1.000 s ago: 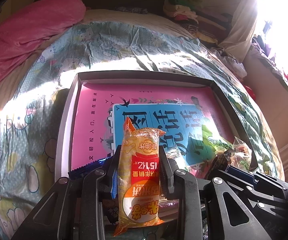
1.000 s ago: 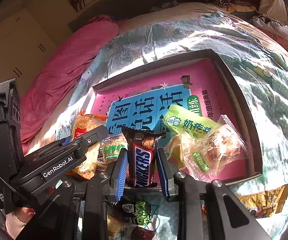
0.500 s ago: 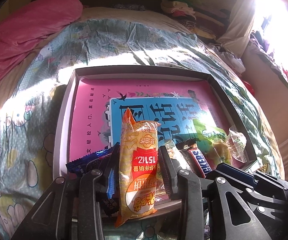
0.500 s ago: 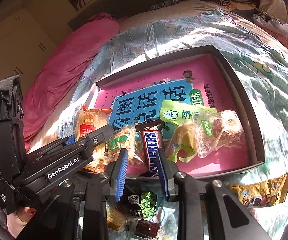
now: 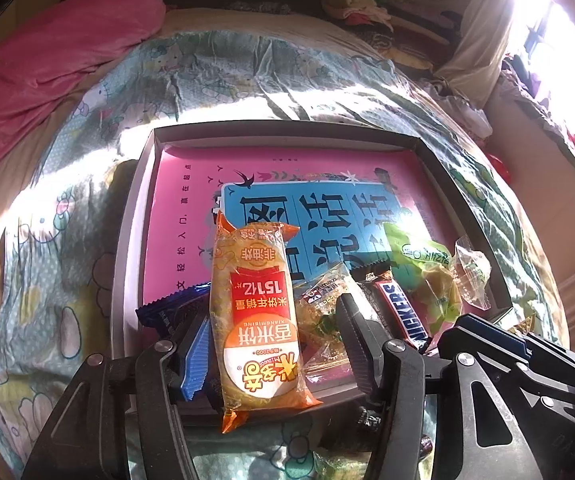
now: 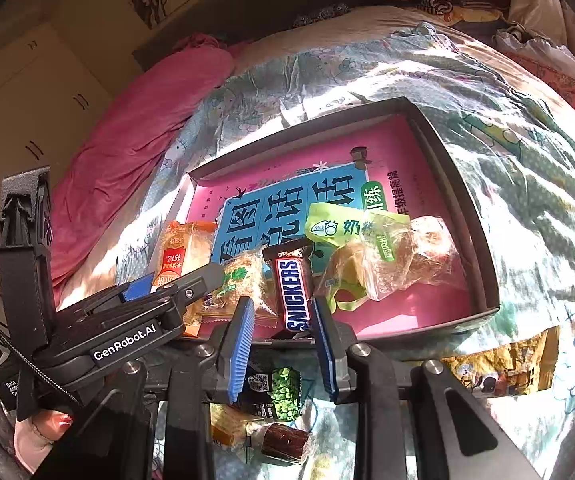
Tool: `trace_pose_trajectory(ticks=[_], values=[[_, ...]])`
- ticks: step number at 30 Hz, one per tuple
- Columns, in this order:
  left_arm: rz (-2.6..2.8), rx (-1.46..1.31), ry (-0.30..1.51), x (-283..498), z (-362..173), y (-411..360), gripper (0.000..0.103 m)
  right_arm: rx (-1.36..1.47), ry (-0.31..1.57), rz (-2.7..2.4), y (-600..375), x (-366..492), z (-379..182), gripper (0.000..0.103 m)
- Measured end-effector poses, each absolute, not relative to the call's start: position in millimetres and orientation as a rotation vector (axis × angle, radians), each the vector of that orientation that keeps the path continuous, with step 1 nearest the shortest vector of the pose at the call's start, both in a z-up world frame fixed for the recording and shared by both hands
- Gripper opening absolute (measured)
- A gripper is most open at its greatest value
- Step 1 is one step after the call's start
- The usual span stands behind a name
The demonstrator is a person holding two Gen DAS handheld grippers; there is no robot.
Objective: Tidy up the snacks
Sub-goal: 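Lower and release the yellow packet in the tray with the left tool while the right releases the Snickers bar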
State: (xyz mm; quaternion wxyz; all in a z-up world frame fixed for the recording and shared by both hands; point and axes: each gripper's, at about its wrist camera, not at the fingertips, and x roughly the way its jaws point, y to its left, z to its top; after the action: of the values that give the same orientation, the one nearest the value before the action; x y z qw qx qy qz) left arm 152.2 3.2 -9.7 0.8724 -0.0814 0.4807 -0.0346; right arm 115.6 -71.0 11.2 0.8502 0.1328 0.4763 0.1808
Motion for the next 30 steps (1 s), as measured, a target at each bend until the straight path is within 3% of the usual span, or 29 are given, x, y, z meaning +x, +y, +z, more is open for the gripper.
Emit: trace_pose_trajectory(ticks=[14,30], values=[[-0.060,-0.197,1.003,141,1,13,0.068,0.299,0.984,0.358,-79,108,20,0.036],[-0.042,-0.215,0.947,125,31,13,0.075,0.291,0.900,0.325,-94,95,46,0.052]])
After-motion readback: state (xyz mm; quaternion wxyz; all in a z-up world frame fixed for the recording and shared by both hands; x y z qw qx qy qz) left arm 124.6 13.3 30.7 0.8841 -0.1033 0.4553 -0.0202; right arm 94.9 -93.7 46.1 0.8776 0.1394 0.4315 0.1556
